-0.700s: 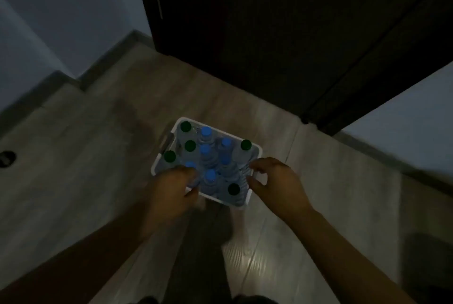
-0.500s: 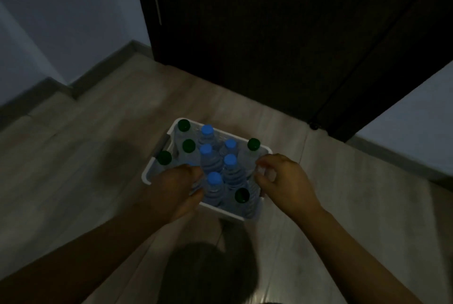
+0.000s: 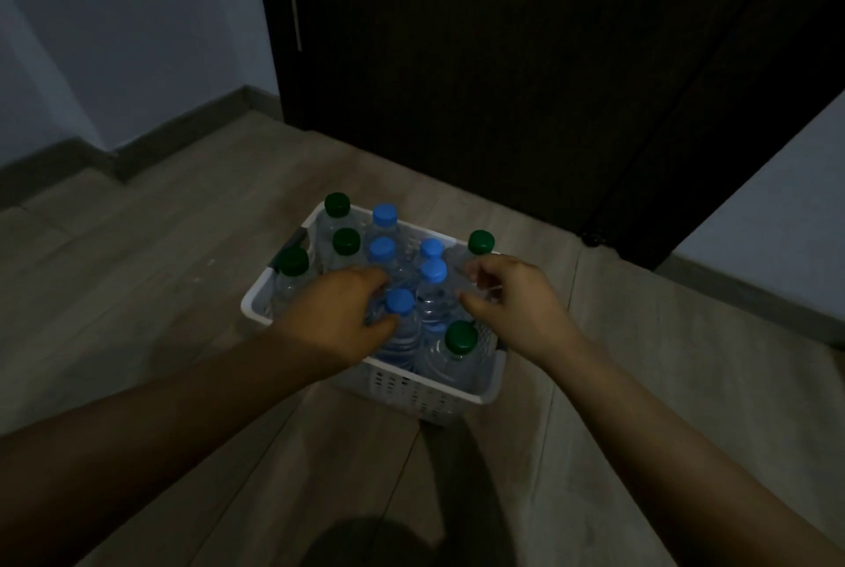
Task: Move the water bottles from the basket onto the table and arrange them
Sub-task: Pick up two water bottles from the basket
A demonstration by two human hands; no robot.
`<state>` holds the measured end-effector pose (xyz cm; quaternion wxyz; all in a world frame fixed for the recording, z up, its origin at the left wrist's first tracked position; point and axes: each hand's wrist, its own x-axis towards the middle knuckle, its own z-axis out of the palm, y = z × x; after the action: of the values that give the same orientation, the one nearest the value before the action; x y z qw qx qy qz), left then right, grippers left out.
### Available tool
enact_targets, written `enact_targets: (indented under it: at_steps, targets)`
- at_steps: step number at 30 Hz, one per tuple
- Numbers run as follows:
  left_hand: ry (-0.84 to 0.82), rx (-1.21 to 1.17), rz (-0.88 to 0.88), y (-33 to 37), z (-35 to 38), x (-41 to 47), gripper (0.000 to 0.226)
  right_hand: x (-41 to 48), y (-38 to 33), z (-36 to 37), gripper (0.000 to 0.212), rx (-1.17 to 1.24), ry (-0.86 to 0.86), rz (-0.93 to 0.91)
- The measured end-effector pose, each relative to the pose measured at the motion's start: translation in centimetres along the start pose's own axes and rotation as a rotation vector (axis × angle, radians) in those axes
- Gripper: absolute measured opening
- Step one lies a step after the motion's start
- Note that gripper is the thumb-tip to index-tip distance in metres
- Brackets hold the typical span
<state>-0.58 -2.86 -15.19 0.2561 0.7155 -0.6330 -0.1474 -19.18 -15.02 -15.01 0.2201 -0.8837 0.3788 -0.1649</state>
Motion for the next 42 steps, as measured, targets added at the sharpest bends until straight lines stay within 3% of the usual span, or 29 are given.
enact_targets:
  at_steps: [6,10,16,20,25,42]
  targets:
    - [-0.010,-0.043,-0.057,0.0,1.2,0.1,0.032,2.1,0.0,1.3,0.024,0.048,-0.035,-0.025]
    - [-0.005,-0.125,-0.111,-0.4,2.2,0.4,0.032,3.4,0.1,2.2,0.034,0.091,-0.042,-0.017]
    - [0.183,-0.196,-0.140,-0.6,3.9,0.1,0.026,4.3,1.2,3.4,0.028,0.207,-0.111,0.013]
    - [0.224,-0.237,-0.120,-0.8,4.3,0.0,0.021,3.4,2.2,3.7,0.023,0.351,-0.068,-0.008]
    - [0.302,-0.300,-0.087,-0.1,5.9,-0.5,0.026,1.3,3.8,4.0,0.019,0.479,0.027,0.091]
    - [0.287,-0.615,-0.034,-1.2,7.1,0.0,0.024,-0.3,3.8,4.8,0.021,0.720,0.130,0.115]
